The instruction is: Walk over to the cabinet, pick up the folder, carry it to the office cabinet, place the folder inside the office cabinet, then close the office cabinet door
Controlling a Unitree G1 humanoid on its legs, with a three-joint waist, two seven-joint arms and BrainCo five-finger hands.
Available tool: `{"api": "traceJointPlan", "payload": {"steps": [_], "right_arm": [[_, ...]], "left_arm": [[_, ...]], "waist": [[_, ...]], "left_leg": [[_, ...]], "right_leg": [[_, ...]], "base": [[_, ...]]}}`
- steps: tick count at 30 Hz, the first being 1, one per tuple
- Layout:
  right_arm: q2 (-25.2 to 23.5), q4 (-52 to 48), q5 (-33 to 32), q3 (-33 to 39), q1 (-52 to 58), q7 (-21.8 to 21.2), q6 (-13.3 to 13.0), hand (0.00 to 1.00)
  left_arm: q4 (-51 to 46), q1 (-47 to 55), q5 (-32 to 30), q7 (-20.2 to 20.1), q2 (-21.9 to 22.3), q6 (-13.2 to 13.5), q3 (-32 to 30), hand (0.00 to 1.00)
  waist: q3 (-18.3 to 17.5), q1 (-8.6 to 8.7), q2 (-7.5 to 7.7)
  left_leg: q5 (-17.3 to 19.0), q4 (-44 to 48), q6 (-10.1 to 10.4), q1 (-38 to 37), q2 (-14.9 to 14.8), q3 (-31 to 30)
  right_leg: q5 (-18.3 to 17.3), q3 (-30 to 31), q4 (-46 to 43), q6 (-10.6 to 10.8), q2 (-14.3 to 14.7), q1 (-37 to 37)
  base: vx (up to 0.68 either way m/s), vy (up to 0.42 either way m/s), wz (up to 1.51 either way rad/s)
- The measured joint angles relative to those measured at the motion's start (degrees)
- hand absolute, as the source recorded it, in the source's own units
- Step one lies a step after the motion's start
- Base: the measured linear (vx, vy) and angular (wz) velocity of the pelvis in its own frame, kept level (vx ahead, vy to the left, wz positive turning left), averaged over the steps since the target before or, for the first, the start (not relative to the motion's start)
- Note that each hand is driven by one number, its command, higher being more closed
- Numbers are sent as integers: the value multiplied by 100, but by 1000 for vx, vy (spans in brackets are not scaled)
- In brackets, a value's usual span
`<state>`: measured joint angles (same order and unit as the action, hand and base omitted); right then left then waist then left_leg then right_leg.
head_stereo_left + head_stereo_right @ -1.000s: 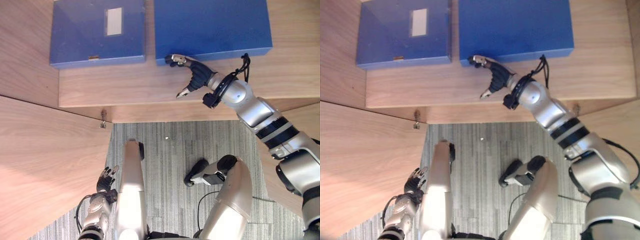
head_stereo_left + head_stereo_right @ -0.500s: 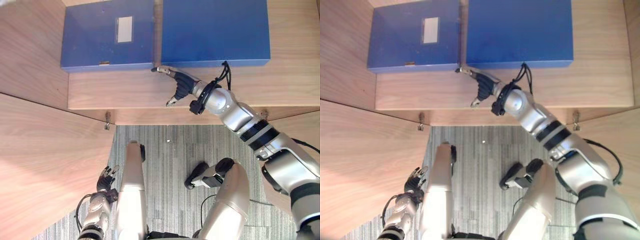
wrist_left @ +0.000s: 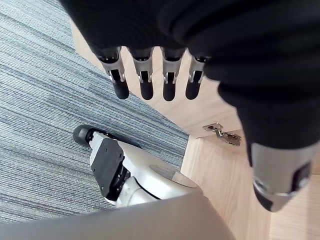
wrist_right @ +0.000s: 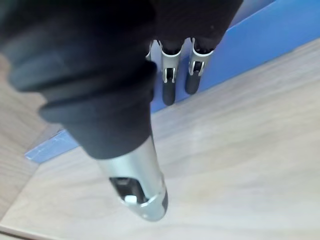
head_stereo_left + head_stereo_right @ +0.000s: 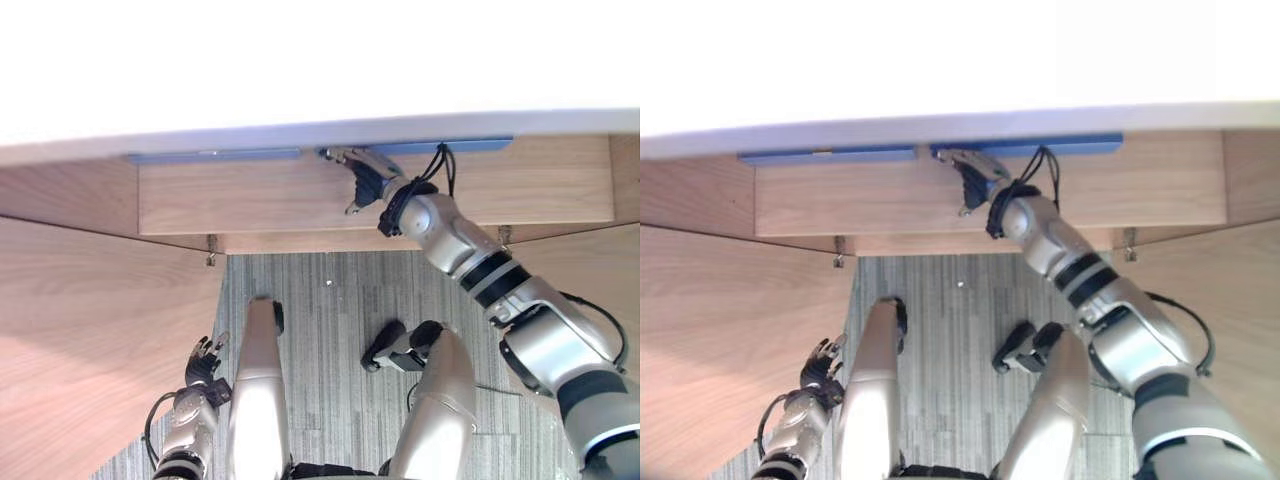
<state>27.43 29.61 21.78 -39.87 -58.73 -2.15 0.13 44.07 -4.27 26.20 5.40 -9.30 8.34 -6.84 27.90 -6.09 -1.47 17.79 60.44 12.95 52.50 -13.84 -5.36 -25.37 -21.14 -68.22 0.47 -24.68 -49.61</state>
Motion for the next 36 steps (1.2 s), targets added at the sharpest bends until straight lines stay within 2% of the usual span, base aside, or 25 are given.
{"api": "traceJointPlan", "payload": {"steps": [6,8,11,14,19,21,23,25,29,33,34,36], "right_arm": [[-115,211,319,-333,62,-31,4,0],[-195,214,421,-527,151,-79,-2,0],[-351,216,437,-569,310,-153,-10,0],[-512,280,443,-702,546,-226,-36,0],[-767,694,457,-810,1416,-421,-139,0],[-836,1082,462,-905,1989,-570,-150,0],[-843,1190,475,-881,2312,-669,-151,0],[-845,1292,470,-821,2813,-779,-179,0],[-806,1294,409,-46,3728,-905,-244,0],[-767,1294,352,789,4342,-890,-243,0],[-763,1294,330,1170,4599,-879,-239,0],[-765,1327,274,1752,4931,-801,-192,0]], "left_arm": [[29,5,-70,4,12,4,6,0],[28,6,-77,3,11,7,9,0],[37,18,-144,-1,4,9,8,0],[108,65,-193,-6,2,6,10,0],[567,94,-330,-12,-1,-14,12,0],[827,147,-446,-18,-11,-51,10,0],[931,186,-588,-24,3,-103,3,0],[1001,358,-691,-52,41,-161,1,0],[1057,542,-1038,-138,49,-234,-17,0],[1074,649,-1279,-236,24,-296,0,0],[1163,680,-1364,-271,36,-306,27,0],[1247,728,-1558,-305,135,-375,8,0]], "waist": [[-31,47,96],[-73,69,172],[-114,113,241],[-188,117,339],[-458,132,378],[-749,158,360],[-849,171,342],[-1113,241,271],[-1464,287,126],[-1525,319,36],[-1630,375,-24],[-1674,387,-95]], "left_leg": [[-922,-2092,-165,-1142,-88,611],[-1296,-2935,-174,-1720,-91,801],[-1621,-3705,-160,-2338,-88,903],[-1781,-4171,-113,-2914,-134,1005],[-1887,-4596,-104,-3681,-196,1068],[-1896,-4748,-116,-3938,-261,997],[-1916,-4839,-123,-4162,-267,947],[-1922,-4967,-132,-4398,-267,907],[-1925,-4994,-202,-4575,-182,945],[-1958,-4680,-396,-4562,-150,1171],[-1990,-4786,-429,-4578,-134,1145],[-1362,-3933,-425,-4445,-77,1152]], "right_leg": [[1032,-205,2017,2,461,845],[1355,-268,2730,25,631,1274],[1542,-381,3271,39,776,1770],[1582,-399,3520,35,909,2188],[1594,-427,3827,52,1090,2875],[1644,-545,4115,84,1261,3261],[1705,-599,4301,108,1320,3549],[1822,-694,4643,167,1405,3920],[2009,-706,5127,259,1452,4307],[2081,-540,5301,210,1494,4487],[2131,-502,5484,199,1530,4501],[2297,-481,5686,236,1559,4612]], "base": [[43,70,-19],[89,35,-12],[75,4,-2],[63,-18,-9],[58,-29,-4],[57,-16,12],[51,14,13],[50,65,15],[13,88,8],[-55,51,4],[-102,50,16],[-53,85,-11]]}}
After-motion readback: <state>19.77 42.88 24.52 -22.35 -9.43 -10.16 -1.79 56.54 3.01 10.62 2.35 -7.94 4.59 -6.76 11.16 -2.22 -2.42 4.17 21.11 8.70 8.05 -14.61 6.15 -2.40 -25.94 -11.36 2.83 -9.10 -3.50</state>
